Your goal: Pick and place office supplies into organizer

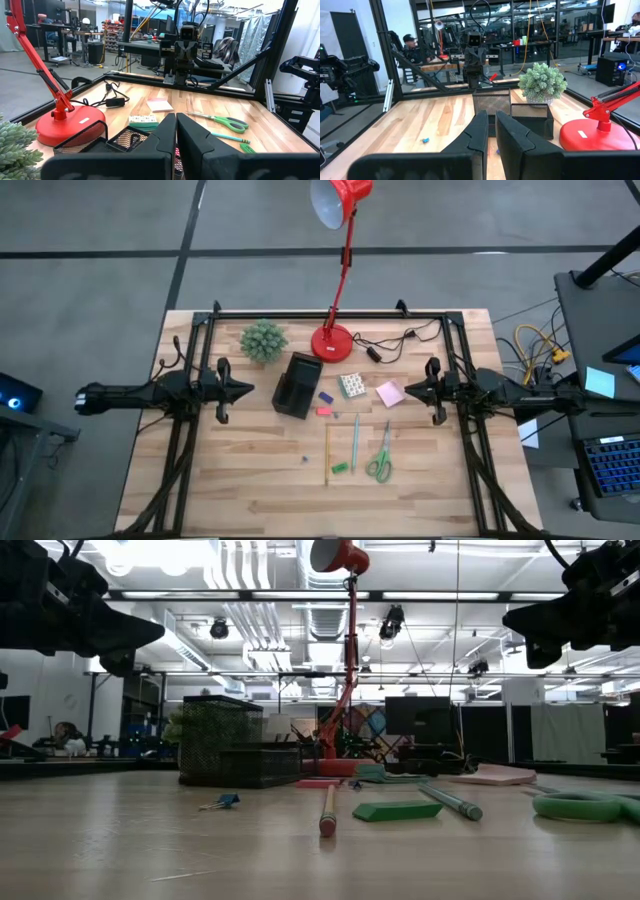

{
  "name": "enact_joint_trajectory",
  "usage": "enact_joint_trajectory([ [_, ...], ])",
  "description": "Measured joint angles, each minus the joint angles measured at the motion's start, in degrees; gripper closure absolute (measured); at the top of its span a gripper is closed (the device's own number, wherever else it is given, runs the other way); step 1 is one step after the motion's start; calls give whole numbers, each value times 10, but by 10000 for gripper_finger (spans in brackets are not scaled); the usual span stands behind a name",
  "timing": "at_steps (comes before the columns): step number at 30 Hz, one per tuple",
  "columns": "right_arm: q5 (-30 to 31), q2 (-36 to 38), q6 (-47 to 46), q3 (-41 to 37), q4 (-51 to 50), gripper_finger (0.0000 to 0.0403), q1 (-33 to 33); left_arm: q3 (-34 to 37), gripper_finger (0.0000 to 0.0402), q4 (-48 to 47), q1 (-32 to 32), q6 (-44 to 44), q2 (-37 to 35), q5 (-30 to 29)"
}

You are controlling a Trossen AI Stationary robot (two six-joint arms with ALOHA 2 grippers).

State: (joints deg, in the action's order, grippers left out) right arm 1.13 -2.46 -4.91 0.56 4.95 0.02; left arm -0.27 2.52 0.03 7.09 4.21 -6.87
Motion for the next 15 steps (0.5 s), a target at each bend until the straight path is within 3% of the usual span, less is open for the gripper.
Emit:
enact_joint_trajectory([
  [4, 0, 0, 0, 0, 0, 374, 0, 0, 402, 0, 0, -1, 0, 0],
  [10, 0, 0, 0, 0, 0, 374, 0, 0, 402, 0, 0, -106, 1, 0],
  [15, 0, 0, 0, 0, 0, 374, 0, 0, 402, 1, 0, -106, 1, 0],
])
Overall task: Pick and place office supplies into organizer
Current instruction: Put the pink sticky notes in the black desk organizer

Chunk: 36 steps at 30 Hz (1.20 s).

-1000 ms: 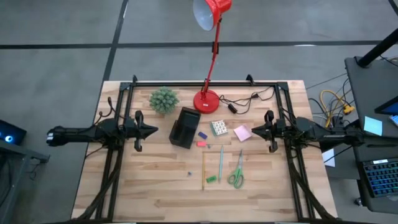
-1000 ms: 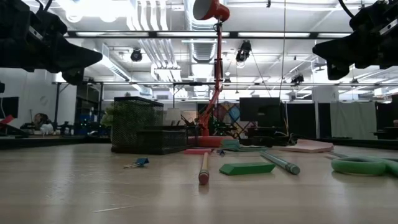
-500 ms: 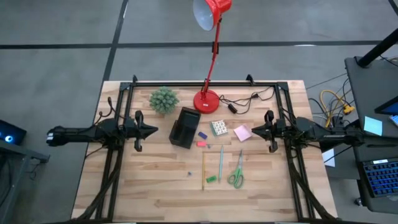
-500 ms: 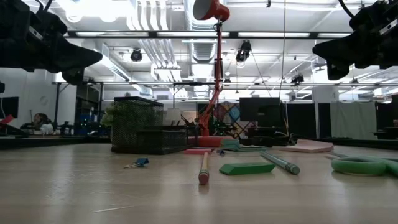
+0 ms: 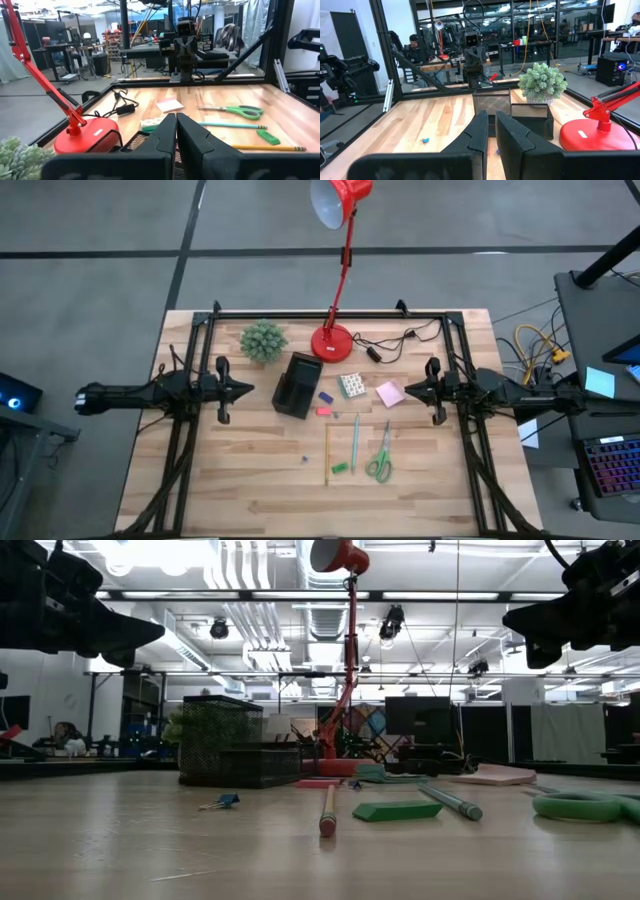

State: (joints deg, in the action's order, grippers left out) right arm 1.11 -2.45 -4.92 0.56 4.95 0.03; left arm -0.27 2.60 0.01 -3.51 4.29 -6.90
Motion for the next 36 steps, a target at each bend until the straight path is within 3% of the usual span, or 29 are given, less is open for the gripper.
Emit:
enact_joint_trajectory([
  [36, 0, 0, 0, 0, 0, 374, 0, 0, 402, 36, 0, 0, -1, 0],
])
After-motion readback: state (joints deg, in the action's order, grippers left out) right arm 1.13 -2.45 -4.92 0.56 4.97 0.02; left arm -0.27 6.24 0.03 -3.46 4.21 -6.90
